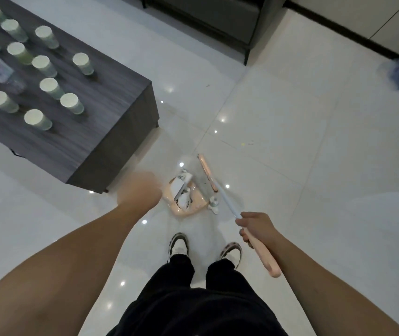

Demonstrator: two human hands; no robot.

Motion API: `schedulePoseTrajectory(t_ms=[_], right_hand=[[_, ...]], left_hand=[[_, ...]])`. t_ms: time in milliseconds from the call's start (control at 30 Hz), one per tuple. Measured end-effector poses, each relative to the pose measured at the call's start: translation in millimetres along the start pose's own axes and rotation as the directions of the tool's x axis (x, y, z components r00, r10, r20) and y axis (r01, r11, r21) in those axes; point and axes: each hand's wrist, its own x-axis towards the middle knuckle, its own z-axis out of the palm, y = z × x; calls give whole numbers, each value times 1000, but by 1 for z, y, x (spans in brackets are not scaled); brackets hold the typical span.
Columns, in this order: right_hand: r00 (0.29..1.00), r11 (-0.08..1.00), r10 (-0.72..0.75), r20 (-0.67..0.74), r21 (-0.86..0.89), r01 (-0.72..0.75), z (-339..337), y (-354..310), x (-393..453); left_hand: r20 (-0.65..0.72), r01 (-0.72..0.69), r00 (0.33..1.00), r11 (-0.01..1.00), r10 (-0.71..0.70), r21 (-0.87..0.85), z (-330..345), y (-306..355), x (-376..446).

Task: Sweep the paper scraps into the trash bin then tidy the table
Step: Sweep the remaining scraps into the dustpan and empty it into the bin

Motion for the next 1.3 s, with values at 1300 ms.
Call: schedulePoseTrajectory(t_ms=[1300], right_hand=[[964,999,-23,-264,28,32,-138,-116,118]], left_hand=[[-39,112,993,994,-111,0,-27,131,90]])
